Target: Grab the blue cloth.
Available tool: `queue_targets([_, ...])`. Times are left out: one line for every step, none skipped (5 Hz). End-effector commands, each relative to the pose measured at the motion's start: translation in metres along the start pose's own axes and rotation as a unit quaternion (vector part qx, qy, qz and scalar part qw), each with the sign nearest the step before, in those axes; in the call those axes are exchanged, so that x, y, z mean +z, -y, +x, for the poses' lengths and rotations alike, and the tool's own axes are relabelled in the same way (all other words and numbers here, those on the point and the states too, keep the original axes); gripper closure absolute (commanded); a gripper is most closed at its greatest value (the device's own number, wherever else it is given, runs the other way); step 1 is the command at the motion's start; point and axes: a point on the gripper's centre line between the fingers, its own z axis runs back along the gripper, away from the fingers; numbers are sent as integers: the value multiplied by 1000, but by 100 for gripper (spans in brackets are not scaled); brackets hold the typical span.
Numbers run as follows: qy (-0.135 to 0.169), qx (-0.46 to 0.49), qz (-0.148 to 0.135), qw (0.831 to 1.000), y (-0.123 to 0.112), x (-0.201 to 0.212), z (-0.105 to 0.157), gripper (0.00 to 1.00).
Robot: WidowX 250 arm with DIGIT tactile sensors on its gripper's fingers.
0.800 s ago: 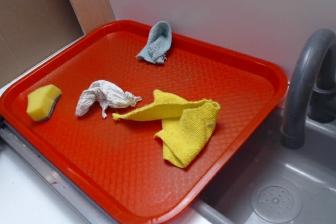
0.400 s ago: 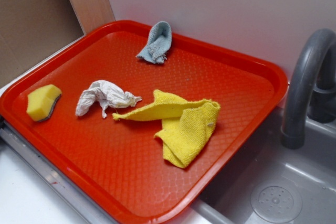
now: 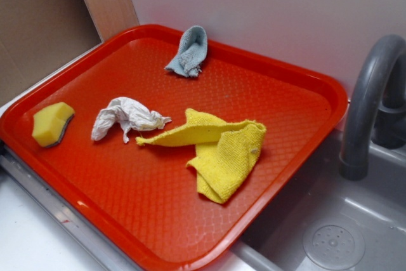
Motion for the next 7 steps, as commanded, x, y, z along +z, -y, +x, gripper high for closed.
queue_targets([98, 28, -47, 994, 47, -43, 50, 0])
queue_targets([111, 23, -54, 992, 70, -58, 60, 0])
queue_targets([101, -4, -45, 994, 95, -85, 74, 0])
queue_targets([92, 12, -59, 994, 105, -112, 87, 0])
queue_targets([87, 41, -59, 994, 102, -133, 101, 0])
queue_targets([89, 61, -58, 992, 98, -146, 111, 0])
queue_targets([85, 56, -79, 992, 102, -159, 116, 0])
